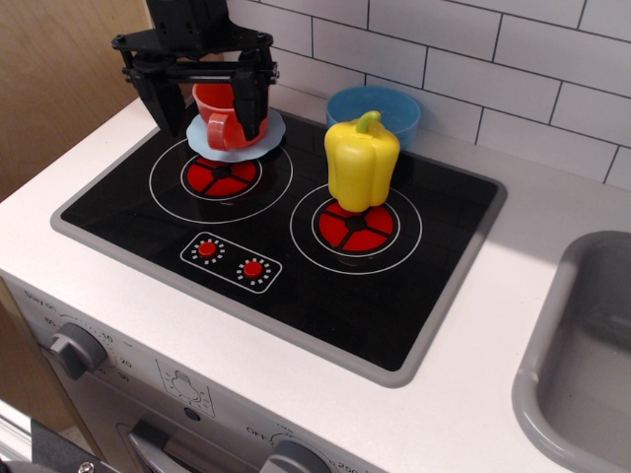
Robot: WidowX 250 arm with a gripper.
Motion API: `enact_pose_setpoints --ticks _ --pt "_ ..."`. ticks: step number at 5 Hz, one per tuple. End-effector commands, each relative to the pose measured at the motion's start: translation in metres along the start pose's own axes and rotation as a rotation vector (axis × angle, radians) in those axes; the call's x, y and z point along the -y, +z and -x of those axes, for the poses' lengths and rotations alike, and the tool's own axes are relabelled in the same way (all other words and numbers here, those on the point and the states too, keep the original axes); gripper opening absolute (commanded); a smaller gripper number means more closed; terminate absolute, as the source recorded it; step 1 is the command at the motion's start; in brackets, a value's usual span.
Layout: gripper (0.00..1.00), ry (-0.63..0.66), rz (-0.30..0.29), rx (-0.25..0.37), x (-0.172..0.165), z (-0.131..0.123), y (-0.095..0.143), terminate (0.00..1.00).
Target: Take cup off plate
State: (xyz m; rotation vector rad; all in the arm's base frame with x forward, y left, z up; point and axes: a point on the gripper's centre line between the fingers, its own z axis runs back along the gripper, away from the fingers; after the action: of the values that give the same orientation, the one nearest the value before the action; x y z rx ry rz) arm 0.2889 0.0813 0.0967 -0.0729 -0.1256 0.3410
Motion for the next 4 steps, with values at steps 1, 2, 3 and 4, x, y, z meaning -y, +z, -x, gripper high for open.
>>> enact_pose_setpoints --ticks 1,2,3,4 --pt "1.0 0.015 -0.036 0.041 -0.003 -0.016 -0.007 0.0" --pt "1.0 0.01 -0.051 0.039 0.0 -0.021 -0.016 0.0" --pt "1.0 0.001 -0.061 0.054 0.001 -0.021 -0.027 0.0" --pt "0.0 -0.003 -0.065 0.08 0.003 -0.019 -0.03 0.0"
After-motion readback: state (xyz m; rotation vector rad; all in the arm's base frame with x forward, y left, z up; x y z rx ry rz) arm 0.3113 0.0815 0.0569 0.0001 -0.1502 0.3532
